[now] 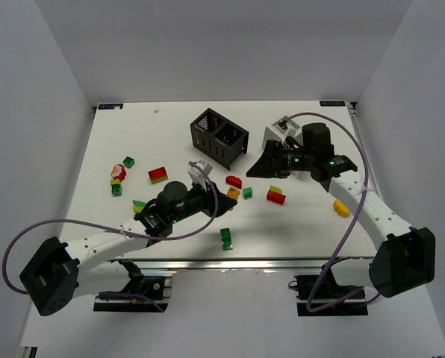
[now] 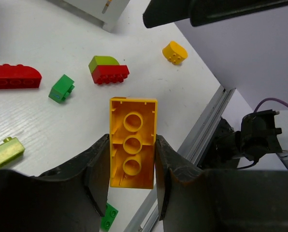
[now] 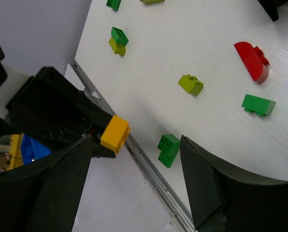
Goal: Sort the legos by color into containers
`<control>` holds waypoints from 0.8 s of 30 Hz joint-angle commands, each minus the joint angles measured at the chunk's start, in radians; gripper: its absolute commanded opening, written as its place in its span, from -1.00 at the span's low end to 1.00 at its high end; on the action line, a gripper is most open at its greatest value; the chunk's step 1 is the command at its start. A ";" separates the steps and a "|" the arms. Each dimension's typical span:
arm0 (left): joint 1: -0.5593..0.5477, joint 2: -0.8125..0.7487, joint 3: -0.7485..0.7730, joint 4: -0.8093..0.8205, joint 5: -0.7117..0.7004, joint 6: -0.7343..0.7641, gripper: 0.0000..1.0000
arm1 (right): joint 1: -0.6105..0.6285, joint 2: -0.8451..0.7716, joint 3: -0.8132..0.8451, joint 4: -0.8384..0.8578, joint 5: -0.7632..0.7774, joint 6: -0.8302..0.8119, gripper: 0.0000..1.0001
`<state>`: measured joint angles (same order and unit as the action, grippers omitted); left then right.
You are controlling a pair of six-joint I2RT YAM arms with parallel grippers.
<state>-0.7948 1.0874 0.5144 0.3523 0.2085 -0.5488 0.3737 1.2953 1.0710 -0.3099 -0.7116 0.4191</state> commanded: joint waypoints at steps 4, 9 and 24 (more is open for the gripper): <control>-0.121 0.106 0.108 0.042 -0.169 0.039 -0.74 | 0.031 -0.034 -0.068 0.040 0.050 0.136 0.55; -0.150 0.143 0.139 0.037 -0.192 0.053 -0.74 | 0.033 -0.057 -0.109 0.045 0.049 0.164 0.51; -0.172 0.176 0.160 0.036 -0.228 0.056 -0.74 | 0.057 -0.082 -0.189 0.086 -0.014 0.231 0.37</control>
<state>-0.9550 1.2461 0.6289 0.3748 -0.0044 -0.5014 0.4118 1.2480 0.9012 -0.2577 -0.6937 0.6281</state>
